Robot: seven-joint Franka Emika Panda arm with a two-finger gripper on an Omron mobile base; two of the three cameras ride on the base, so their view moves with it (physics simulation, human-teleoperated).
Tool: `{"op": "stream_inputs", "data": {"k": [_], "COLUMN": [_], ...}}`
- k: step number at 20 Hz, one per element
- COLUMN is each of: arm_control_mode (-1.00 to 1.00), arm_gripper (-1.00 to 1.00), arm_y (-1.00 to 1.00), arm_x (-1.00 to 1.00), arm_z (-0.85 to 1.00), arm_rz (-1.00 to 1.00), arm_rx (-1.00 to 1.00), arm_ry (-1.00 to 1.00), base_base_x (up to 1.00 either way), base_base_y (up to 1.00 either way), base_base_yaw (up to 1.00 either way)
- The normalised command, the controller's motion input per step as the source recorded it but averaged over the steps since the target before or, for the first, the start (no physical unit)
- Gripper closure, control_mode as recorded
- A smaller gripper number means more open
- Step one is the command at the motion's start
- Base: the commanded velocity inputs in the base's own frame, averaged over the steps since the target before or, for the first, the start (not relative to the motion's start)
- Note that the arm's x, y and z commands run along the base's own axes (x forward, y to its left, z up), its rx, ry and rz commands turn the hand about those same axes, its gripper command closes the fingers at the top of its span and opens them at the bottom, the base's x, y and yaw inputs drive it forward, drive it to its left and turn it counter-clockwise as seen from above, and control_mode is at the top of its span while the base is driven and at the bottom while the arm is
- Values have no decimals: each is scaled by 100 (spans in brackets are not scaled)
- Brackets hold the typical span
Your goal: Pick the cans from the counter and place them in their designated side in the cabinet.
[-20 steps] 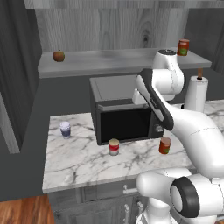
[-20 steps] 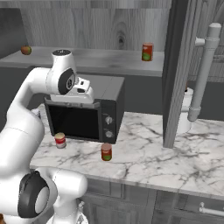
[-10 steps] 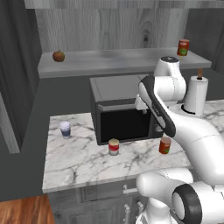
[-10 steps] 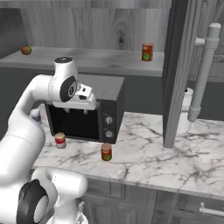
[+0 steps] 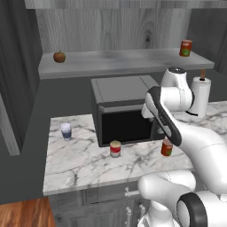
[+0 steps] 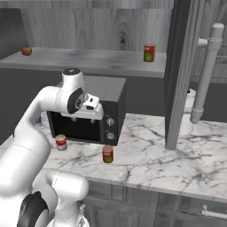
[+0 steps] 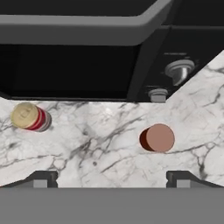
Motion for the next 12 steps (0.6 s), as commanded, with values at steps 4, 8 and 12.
{"op": "stream_inputs", "data": {"k": [4,8,12], "arm_control_mode": [-100,-100,-100], "arm_gripper": [-100,-100,-100], "arm_y": [-9,-11,-14], "arm_x": [0,1,2], "arm_z": [-22,-22,-24], "arm_rz": [0,0,0], "arm_rx": [0,0,0], "arm_ry": [-7,-5,-3], "base_base_x": [0,0,0], "base_base_y": [0,0,0], "base_base_yaw": [0,0,0]}}
